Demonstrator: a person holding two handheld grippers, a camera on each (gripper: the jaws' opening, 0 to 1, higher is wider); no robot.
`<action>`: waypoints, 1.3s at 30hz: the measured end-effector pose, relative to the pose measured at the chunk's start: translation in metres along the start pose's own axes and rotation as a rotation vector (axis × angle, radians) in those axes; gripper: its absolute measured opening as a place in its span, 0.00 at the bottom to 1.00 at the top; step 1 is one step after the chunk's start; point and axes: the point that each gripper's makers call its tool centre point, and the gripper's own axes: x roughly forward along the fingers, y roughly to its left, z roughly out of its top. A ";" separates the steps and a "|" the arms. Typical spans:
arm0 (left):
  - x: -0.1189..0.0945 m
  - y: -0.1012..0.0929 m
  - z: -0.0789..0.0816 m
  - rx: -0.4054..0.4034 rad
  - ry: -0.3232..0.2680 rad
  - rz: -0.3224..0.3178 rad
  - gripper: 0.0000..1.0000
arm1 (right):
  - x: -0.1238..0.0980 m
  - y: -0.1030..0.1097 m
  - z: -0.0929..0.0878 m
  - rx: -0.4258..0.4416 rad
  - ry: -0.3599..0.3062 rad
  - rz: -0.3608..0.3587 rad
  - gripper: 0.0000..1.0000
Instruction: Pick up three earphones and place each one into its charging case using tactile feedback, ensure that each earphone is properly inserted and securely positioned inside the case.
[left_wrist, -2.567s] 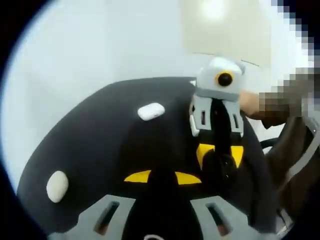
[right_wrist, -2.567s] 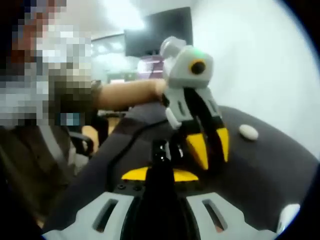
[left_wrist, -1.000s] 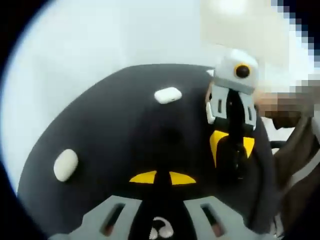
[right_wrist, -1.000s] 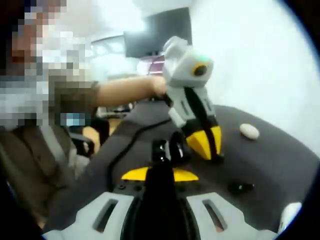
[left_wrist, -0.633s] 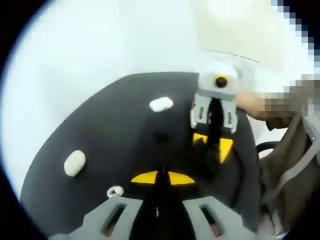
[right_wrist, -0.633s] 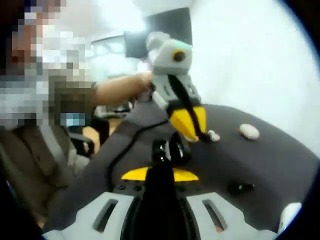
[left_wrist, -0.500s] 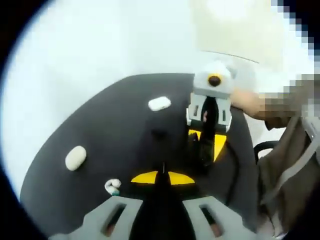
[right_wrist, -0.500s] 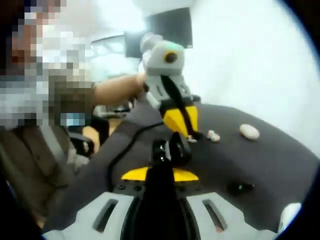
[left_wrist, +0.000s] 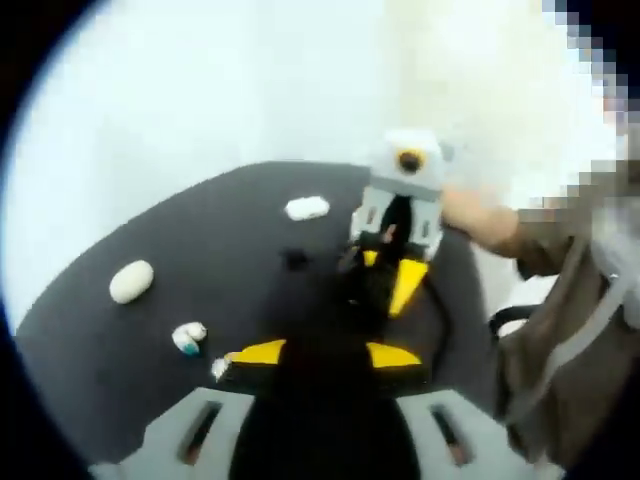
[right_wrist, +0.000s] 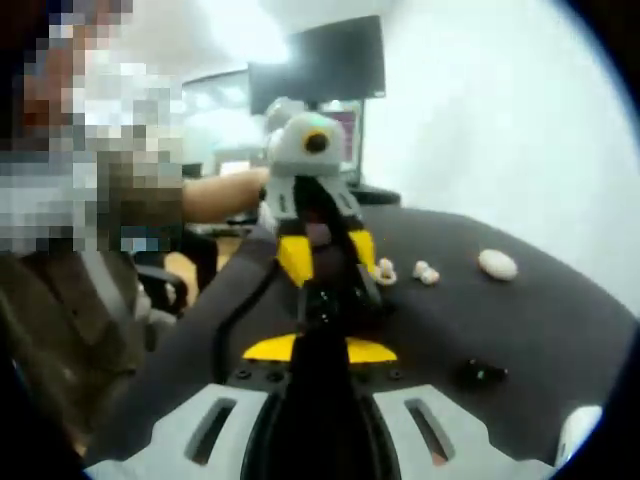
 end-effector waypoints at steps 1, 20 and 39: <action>0.000 -0.008 -0.002 0.004 -0.008 -0.033 0.19 | 0.000 0.000 0.000 -0.001 0.000 0.000 0.18; 0.039 -0.027 0.021 0.094 -0.152 -0.153 0.15 | 0.000 0.009 0.000 -0.035 -0.001 0.038 0.18; 0.037 -0.032 0.026 0.072 -0.218 -0.188 0.20 | -0.006 0.014 0.004 -0.062 0.006 0.040 0.18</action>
